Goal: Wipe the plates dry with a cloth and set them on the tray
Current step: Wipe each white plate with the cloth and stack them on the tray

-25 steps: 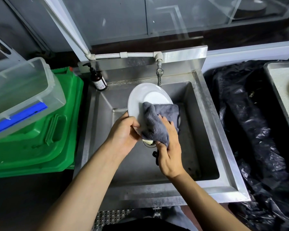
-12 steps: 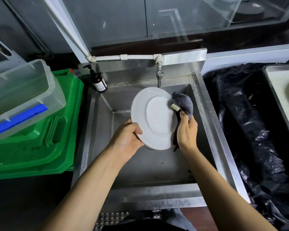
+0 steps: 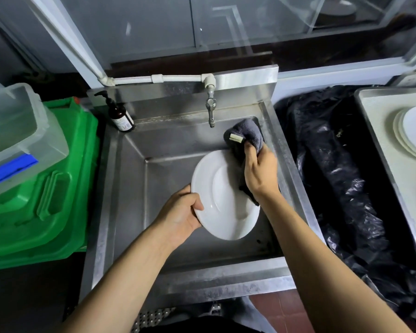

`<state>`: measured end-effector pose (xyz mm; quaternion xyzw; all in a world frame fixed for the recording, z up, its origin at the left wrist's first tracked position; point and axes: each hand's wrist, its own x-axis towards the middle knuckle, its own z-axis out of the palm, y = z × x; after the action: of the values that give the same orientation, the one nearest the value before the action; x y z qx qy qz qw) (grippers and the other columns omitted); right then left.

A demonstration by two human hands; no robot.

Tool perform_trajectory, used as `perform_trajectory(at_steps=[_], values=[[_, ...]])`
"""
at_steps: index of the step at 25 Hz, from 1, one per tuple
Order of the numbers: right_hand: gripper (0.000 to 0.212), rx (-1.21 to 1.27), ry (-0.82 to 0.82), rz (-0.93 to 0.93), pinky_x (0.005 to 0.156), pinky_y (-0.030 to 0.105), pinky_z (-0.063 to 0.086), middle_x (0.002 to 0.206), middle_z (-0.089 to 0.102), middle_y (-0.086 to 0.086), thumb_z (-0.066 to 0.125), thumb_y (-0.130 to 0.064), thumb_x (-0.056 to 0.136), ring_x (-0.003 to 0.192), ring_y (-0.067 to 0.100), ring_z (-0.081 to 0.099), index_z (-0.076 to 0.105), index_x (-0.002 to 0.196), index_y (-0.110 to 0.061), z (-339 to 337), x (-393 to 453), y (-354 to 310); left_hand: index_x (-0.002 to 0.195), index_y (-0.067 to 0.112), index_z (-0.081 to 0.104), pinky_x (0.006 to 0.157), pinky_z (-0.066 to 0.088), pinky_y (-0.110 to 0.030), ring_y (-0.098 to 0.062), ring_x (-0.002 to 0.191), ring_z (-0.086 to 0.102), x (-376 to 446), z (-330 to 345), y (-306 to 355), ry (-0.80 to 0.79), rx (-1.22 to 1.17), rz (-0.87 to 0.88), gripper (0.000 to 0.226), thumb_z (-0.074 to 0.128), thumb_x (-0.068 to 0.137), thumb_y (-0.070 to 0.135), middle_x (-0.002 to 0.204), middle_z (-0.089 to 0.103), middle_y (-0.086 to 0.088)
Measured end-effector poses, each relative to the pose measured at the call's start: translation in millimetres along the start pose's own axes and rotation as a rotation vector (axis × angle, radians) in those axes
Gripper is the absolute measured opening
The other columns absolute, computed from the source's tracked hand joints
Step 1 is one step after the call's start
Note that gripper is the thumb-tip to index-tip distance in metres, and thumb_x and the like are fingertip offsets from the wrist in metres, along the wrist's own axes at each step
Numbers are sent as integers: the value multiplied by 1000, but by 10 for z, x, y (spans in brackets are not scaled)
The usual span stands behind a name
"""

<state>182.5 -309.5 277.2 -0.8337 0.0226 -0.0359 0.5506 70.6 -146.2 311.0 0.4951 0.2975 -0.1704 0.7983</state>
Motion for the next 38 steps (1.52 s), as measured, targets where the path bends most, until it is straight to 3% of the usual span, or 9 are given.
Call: perform_trajectory(at_steps=[4,6,9,12,14,19,27,35,38], values=[[30,-294,91,183,77,43,49,96,71,13,45,-36,99,91,35,64,61,101,-11,-445,51,486,114,14,70,67,60,-40,-34,104,65,158,-15,-44,77,-39,-25,56,39,74,-11,116,72,-14],[30,-533,105,55,82,49,47,105,66,23,55,-28,98,98,45,61,59,113,-2,-662,60,718,115,17,68,64,59,-38,-32,103,65,235,38,-27,97,-63,-13,56,40,74,-10,114,72,-12],[47,-925,-50,-91,90,51,44,118,63,21,65,-28,96,107,45,59,57,136,-5,-865,31,1076,115,19,66,64,60,-37,-30,100,67,305,149,2,86,-89,-5,54,41,76,-8,103,76,-6],[66,-1076,-416,240,117,45,28,159,37,10,54,-36,99,146,31,36,30,159,-24,-969,-137,1463,112,16,65,67,60,-40,-29,95,72,334,259,15,77,-135,5,50,42,73,-7,103,77,-7],[76,-1056,-456,296,124,44,18,168,22,7,55,-40,97,154,27,20,18,162,-26,-1001,-249,1625,115,14,65,70,60,-43,-29,96,73,345,338,31,68,-161,14,54,45,69,-5,109,76,-9],[57,-663,-130,-243,98,33,40,132,63,3,70,-22,83,121,23,57,55,138,-16,-875,-275,1404,125,7,61,80,61,-45,-31,95,72,373,484,32,95,-266,-6,66,50,61,-2,114,74,-13],[32,-479,-2,-660,101,18,26,128,63,-17,61,-25,103,118,0,53,65,134,-25,-1043,-225,961,109,1,61,69,62,-43,-31,86,75,269,383,33,115,-491,-46,41,51,69,-1,100,74,-16],[13,-497,59,-598,74,37,36,80,66,-2,68,-25,96,76,25,57,75,90,-16,-789,-459,202,119,-11,61,78,60,-56,-43,113,62,231,-28,30,194,-294,-200,69,56,90,51,120,62,-28],[23,-401,95,-345,71,43,45,72,65,3,69,-26,97,71,28,59,75,80,-12,-741,-531,30,107,-1,67,65,63,-44,-35,98,67,225,-155,-17,250,-110,-137,38,56,95,33,110,70,-20]])
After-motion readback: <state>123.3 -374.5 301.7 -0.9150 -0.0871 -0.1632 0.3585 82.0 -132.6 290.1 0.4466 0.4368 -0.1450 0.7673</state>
